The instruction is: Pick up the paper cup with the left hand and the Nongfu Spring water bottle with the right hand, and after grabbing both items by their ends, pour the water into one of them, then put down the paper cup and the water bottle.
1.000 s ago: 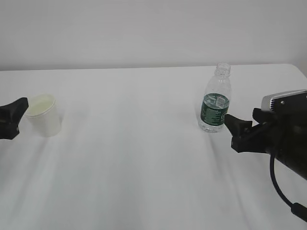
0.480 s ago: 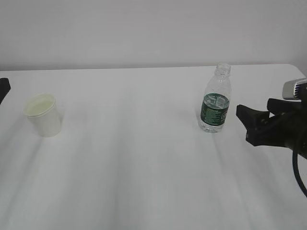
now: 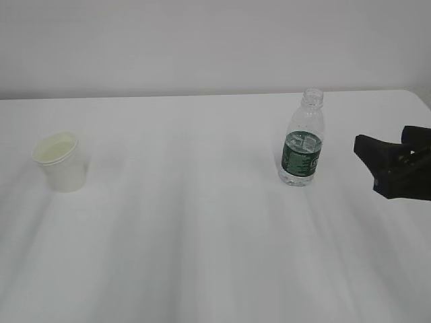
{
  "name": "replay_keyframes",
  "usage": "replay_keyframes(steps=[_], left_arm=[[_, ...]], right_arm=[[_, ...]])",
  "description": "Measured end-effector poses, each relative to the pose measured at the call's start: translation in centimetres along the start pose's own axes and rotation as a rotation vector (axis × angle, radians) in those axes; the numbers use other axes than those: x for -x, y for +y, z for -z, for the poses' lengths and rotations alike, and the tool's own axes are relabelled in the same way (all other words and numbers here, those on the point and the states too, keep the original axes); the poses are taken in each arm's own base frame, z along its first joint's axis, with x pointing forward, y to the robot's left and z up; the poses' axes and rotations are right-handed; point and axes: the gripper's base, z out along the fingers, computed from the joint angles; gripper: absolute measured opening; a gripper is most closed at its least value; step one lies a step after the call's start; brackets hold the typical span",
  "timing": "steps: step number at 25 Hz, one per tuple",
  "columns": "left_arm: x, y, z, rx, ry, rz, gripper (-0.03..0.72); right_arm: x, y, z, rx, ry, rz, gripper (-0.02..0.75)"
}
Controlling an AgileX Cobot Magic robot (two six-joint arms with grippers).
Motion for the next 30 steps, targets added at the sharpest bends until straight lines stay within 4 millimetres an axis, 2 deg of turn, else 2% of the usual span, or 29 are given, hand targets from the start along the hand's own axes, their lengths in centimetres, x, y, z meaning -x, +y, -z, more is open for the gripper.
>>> replay_keyframes(steps=[9, 14, 19, 30], left_arm=[[1.6, 0.0, 2.4, 0.029, 0.018, 0.031, 0.576], [3.5, 0.1, 3.1, 0.051, 0.035, 0.029, 0.576], [4.4, 0.2, 4.1, 0.075, 0.081, 0.040, 0.576], [6.5, 0.1, 8.5, 0.109, 0.039, 0.044, 0.576]], right_arm=[[1.3, -0.1, 2.7, -0.008, -0.005, -0.013, 0.566], [1.8, 0.0, 4.0, -0.008, -0.004, -0.013, 0.566], [2.8, 0.0, 5.1, -0.008, -0.009, -0.013, 0.566], [3.4, 0.0, 7.4, -0.008, -0.004, -0.013, 0.566]])
